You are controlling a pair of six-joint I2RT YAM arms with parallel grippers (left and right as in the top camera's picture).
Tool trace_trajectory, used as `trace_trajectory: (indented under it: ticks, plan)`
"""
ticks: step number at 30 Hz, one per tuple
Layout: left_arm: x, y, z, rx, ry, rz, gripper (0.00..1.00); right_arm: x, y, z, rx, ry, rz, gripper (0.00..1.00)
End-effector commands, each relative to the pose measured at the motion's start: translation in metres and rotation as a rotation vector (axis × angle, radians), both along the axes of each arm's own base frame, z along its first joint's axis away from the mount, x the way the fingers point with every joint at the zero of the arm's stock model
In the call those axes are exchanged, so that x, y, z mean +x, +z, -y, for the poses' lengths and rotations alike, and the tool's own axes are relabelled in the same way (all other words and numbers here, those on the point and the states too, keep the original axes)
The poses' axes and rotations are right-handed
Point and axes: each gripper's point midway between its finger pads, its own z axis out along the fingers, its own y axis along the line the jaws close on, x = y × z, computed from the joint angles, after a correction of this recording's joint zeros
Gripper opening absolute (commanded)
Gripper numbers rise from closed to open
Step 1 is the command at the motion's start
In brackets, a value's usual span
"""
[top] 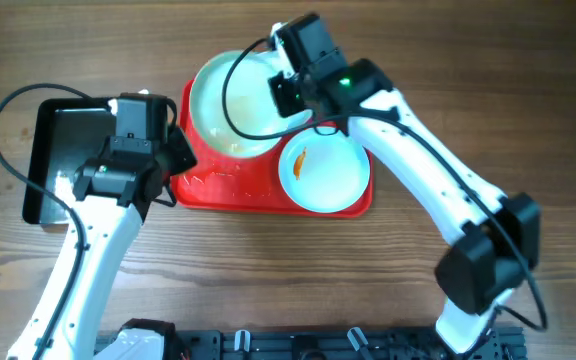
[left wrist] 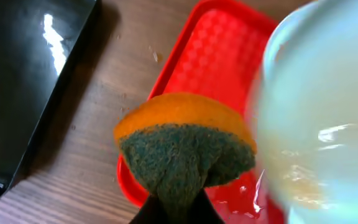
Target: Clean dirty plates on tray and stack at the side
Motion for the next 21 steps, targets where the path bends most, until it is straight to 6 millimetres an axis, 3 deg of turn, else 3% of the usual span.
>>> trace_trajectory:
  ticks: [1,5,8,11,14,21]
  plan:
    - [-0.005,-0.013,0.001,-0.025,0.035,-0.060,0.04,0.014,0.030,0.033,-0.207,-0.073,0.169,0.04]
    - [-0.007,-0.015,0.002,-0.037,0.042,-0.071,0.04,0.013,0.049,0.031,-0.430,-0.053,0.314,0.04]
    - [-0.009,-0.017,0.001,-0.034,0.043,-0.082,0.04,-0.004,0.083,0.005,-0.580,-0.090,0.495,0.04]
    - [-0.010,-0.017,0.001,-0.034,0.043,-0.086,0.04,-0.017,0.101,-0.015,-0.632,-0.080,0.580,0.04]
    - [-0.010,-0.018,0.001,-0.033,0.043,-0.089,0.04,-0.024,0.107,-0.025,-0.643,-0.065,0.610,0.04]
    - [-0.010,-0.017,0.001,-0.033,0.043,-0.088,0.04,-0.024,0.102,-0.027,-0.621,-0.062,0.599,0.04]
